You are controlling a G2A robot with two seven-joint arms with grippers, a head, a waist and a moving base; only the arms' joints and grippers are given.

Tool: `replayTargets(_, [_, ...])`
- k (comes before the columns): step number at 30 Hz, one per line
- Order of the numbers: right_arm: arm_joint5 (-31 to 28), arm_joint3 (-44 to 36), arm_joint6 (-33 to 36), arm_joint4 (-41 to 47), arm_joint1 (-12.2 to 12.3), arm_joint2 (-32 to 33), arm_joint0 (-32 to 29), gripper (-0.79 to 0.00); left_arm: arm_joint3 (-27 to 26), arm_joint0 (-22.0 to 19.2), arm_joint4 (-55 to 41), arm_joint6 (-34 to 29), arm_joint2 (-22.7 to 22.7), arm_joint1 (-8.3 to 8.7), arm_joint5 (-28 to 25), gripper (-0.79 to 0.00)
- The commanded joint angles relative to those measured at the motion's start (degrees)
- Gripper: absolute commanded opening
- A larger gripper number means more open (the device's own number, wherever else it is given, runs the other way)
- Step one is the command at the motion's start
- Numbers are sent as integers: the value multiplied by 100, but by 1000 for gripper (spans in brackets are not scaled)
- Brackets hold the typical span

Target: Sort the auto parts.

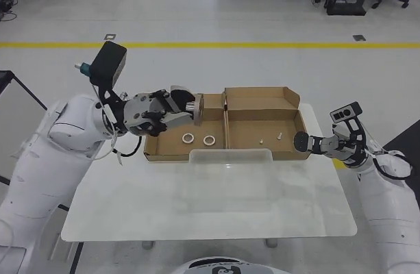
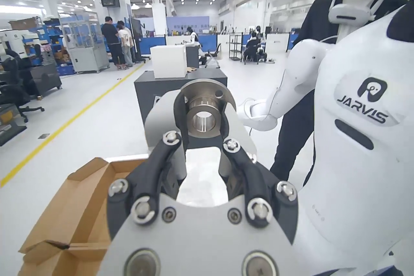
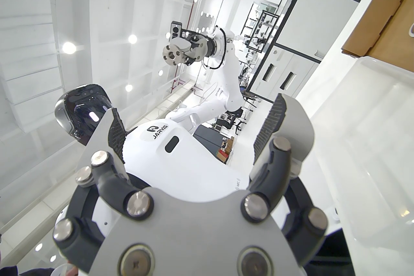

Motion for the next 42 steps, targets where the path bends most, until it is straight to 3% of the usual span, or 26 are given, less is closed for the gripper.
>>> replayTargets(1, [0, 0, 0, 0, 0, 0, 0, 0, -111, 133, -225, 116, -67, 2, -26, -785])
replayTargets(10, [0, 0, 0, 0, 0, 0, 0, 0, -630, 598, -1159, 356, -372, -64, -26, -785])
replayTargets(20, [0, 0, 0, 0, 0, 0, 0, 0, -887, 1182, -2465, 237, -1021, -349, -26, -785])
replayTargets(24, [0, 0, 0, 0, 0, 0, 0, 0, -940, 1396, -3041, -71, -1314, -532, -26, -785])
replayTargets(31, [0, 0, 0, 0, 0, 0, 0, 0, -773, 1596, -3793, -1331, -1690, -859, -26, -785])
replayTargets(35, [0, 0, 0, 0, 0, 0, 0, 0, -515, 1686, -3800, -2065, -1842, -994, -26, -785])
replayTargets(42, [0, 0, 0, 0, 0, 0, 0, 0, -372, 1705, -2703, -2065, -1925, -1045, -26, -785])
